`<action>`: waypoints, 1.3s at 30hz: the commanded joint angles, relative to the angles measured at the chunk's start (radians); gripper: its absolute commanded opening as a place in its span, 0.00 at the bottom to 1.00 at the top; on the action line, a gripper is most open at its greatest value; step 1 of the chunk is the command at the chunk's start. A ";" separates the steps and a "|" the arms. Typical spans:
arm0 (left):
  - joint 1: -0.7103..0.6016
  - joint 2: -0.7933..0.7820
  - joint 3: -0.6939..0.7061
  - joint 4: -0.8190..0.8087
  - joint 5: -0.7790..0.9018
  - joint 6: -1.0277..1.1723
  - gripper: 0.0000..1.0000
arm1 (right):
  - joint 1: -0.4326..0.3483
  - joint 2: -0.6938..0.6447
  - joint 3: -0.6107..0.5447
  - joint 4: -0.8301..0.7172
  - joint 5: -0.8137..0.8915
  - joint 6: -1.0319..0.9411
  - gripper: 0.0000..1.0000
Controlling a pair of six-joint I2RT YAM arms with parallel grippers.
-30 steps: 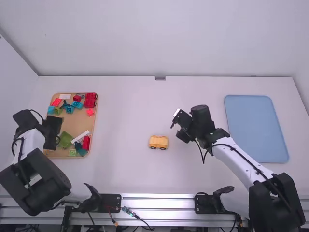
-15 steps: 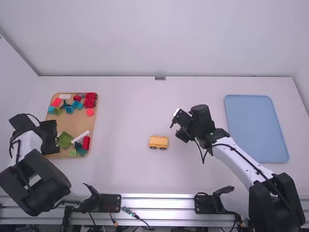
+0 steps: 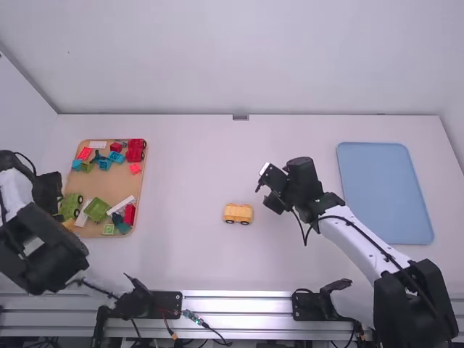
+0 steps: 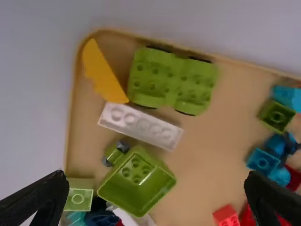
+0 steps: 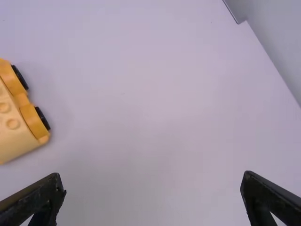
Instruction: Assemble lego blocks to make yellow taxi
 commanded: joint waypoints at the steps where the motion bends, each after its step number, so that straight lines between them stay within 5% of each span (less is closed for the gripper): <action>1: 0.027 0.127 0.089 -0.098 -0.030 -0.087 0.97 | 0.000 -0.014 -0.006 -0.004 -0.009 0.006 0.99; 6: 0.046 0.219 0.138 -0.180 -0.029 -0.158 0.99 | 0.000 -0.014 -0.006 -0.003 -0.009 0.006 0.99; 18: 0.077 0.211 -0.019 0.003 -0.016 -0.173 1.00 | 0.000 -0.014 -0.007 -0.004 -0.008 0.006 0.99; 26: 0.136 0.194 -0.092 0.073 0.002 -0.172 0.87 | -0.001 -0.014 -0.007 -0.001 -0.010 0.006 0.99; 29: 0.144 0.192 -0.092 0.094 0.002 -0.159 0.71 | 0.000 -0.014 -0.007 -0.001 -0.017 0.006 0.99; 37: 0.133 0.192 -0.093 0.169 0.095 0.023 0.66 | 0.000 -0.014 -0.007 -0.003 -0.016 0.006 0.99; 39: 0.130 0.192 -0.093 0.167 0.094 0.068 0.57 | 0.000 -0.014 -0.007 -0.004 -0.016 0.006 0.99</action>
